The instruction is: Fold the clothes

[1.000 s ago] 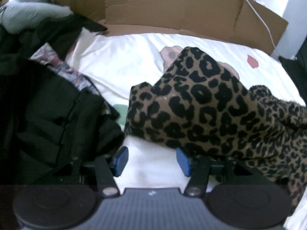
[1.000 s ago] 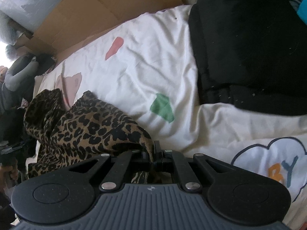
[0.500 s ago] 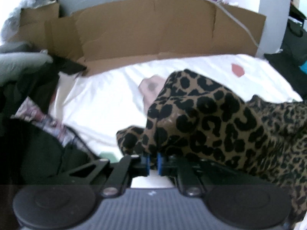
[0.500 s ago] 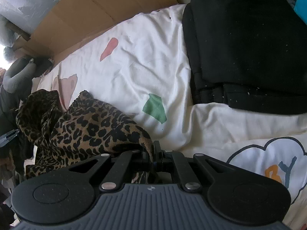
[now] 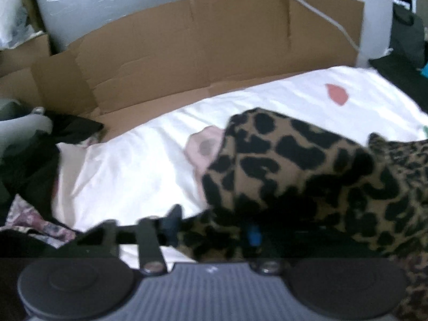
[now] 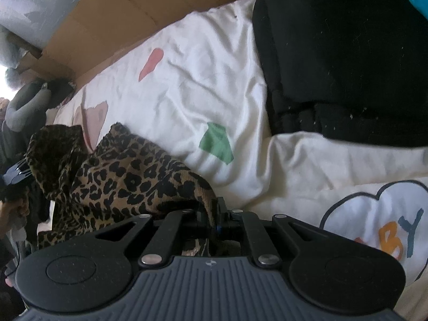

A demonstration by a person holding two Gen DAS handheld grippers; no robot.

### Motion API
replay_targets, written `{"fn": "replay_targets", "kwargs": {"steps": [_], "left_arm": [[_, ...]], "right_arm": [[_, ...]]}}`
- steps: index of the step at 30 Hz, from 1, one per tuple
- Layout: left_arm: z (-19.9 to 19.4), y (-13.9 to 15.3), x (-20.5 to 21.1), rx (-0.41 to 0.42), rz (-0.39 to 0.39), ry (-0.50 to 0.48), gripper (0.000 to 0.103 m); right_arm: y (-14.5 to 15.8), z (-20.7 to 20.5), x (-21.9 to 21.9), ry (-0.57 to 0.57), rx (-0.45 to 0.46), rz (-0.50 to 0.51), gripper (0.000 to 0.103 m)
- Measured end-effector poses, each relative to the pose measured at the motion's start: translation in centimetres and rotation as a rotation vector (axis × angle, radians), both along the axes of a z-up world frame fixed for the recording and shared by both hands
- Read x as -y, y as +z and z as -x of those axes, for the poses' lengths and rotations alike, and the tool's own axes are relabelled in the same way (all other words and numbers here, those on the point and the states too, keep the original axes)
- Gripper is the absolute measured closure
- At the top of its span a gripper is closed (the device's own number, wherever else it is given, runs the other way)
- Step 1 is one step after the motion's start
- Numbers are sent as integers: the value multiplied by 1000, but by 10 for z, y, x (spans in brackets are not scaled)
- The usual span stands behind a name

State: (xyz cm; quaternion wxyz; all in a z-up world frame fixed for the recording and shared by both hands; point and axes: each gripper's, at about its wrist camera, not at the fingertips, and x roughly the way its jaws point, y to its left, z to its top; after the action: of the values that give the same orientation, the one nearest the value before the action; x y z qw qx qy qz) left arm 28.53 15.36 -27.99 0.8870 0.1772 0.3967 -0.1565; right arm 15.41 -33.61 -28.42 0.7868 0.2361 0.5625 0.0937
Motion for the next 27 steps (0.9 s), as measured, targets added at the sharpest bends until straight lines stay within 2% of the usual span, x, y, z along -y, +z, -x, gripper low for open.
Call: {"fn": "replay_targets", "kwargs": {"steps": [4, 9, 10, 11, 12, 13, 14, 15, 21, 27], "left_arm": [[-6, -12, -12, -44, 36, 11, 38], [-14, -20, -17, -48, 79, -9, 39], [-15, -22, -17, -63, 92, -13, 48], [-16, -24, -18, -87, 108, -16, 55], [-16, -25, -19, -115, 123, -11, 72], [-16, -26, -20, -143, 138, -4, 81], [-14, -25, -22, -157, 148, 11, 83], [-10, -23, -24, -165, 151, 23, 87], [20, 0, -53, -234, 198, 96, 92], [50, 27, -70, -264, 182, 125, 93]], "right_arm": [[-5, 3, -5, 27, -22, -12, 71], [-14, 5, -19, 69, -47, -9, 67], [-16, 6, -22, 77, -48, -8, 67], [-17, 6, -25, 88, -49, -3, 69], [-18, 6, -28, 101, -49, 4, 72], [-19, 6, -31, 112, -53, 11, 86], [-19, 6, -32, 118, -58, 19, 101], [-19, 6, -31, 118, -59, 31, 103], [-10, 10, -22, 95, -46, 50, 103], [3, 15, -23, 99, -18, 49, 103]]}}
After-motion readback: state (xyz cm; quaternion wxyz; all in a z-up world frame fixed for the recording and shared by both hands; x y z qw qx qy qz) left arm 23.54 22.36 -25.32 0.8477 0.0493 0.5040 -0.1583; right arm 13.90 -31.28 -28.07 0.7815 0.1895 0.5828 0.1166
